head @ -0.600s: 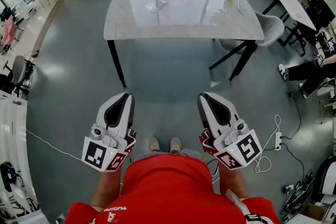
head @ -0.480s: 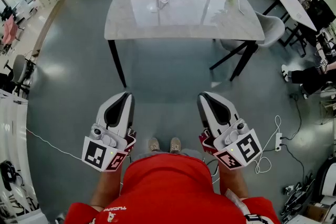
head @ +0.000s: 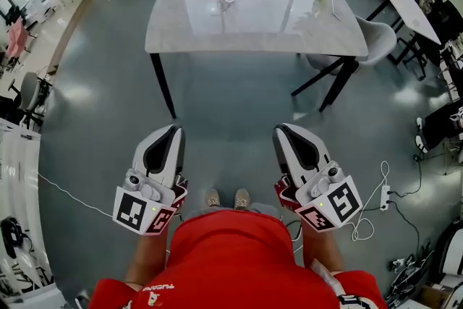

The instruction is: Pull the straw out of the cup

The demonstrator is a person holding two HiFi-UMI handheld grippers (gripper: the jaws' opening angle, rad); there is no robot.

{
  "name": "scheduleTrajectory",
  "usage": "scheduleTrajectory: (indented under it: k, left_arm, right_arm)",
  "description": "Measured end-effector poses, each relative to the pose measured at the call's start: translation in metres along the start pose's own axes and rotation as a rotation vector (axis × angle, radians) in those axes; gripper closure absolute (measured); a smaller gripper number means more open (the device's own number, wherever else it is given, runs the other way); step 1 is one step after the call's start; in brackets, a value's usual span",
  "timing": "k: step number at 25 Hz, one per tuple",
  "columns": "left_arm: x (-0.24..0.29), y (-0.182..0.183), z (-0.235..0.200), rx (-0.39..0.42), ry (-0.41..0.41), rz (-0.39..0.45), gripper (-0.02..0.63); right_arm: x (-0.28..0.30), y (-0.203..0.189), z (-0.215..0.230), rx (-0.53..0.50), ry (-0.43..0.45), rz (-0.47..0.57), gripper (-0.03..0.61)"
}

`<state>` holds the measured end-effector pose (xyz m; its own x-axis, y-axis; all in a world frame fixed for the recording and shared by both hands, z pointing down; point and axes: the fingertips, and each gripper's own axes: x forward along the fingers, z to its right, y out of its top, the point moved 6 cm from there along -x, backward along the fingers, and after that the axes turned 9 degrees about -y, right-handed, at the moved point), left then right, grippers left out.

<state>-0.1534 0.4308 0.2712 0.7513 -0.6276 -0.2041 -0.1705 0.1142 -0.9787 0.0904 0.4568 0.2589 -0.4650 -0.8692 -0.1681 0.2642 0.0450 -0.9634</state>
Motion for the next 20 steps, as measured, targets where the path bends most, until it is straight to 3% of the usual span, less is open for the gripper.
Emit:
scheduleTrajectory:
  k: [20]
  left_arm:
    - [0.061,-0.019,-0.016,-0.004,0.034,0.004,0.609]
  right_arm:
    - [0.038,0.012,0.06,-0.064,0.038,0.005,0.578]
